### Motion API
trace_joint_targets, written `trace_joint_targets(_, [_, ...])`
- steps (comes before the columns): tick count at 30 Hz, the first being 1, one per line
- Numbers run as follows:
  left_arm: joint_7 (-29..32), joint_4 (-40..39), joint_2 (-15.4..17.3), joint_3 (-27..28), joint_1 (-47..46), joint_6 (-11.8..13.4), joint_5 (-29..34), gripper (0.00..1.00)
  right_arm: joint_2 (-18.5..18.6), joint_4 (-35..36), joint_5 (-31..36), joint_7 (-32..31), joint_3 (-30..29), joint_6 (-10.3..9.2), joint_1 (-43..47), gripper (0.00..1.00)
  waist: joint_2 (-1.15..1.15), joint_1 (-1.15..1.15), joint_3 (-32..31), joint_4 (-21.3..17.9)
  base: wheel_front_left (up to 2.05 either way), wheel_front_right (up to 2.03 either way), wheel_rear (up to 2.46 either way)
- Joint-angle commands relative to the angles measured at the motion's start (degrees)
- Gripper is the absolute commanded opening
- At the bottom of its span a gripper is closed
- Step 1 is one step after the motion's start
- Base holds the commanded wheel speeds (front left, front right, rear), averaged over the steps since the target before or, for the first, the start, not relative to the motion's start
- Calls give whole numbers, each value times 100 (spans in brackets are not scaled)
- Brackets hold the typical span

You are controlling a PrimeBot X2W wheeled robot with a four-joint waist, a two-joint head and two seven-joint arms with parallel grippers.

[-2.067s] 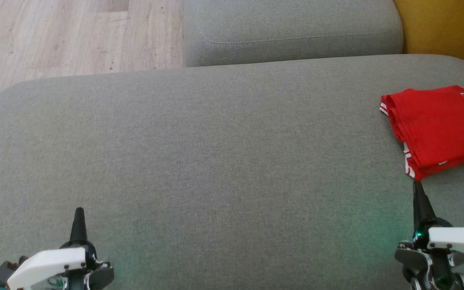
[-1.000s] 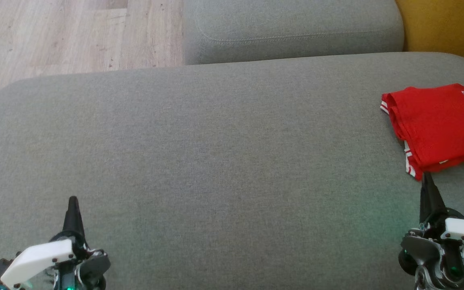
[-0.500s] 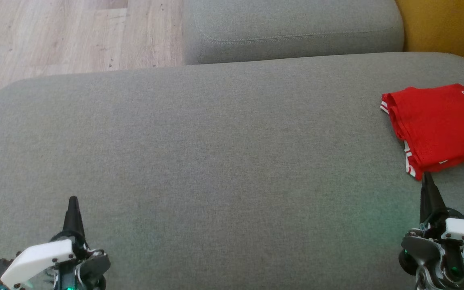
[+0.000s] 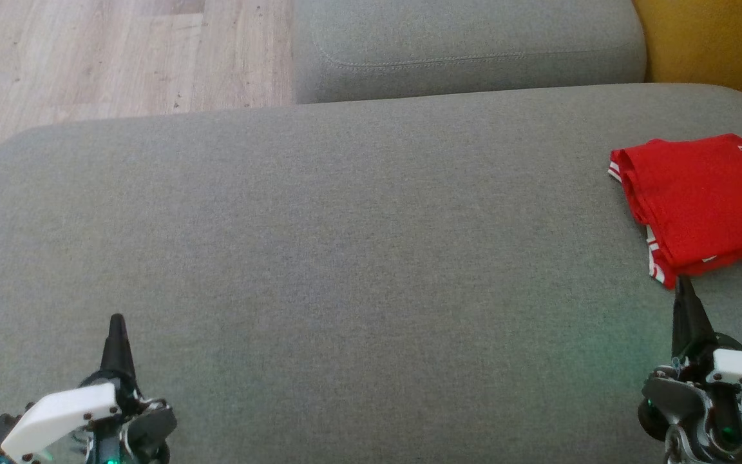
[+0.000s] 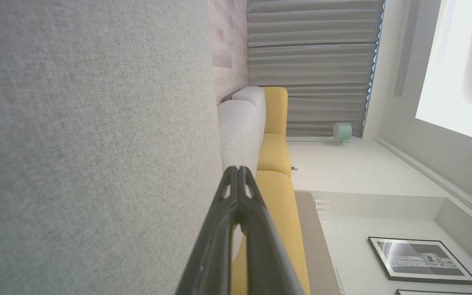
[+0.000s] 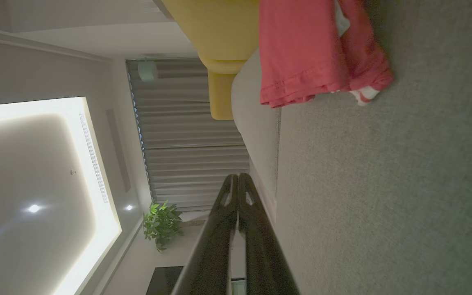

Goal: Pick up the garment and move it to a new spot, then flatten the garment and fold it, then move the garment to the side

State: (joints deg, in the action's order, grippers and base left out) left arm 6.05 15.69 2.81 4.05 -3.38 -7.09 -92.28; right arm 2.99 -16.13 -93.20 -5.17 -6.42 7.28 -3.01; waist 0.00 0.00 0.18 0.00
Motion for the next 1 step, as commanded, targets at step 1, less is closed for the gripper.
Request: trace_joint_targets(1, [30, -164, 24, 229, -279, -40, -3, 0, 60, 216, 23, -53, 88, 21, -308, 0, 0, 0, 0, 0, 0, 0, 0])
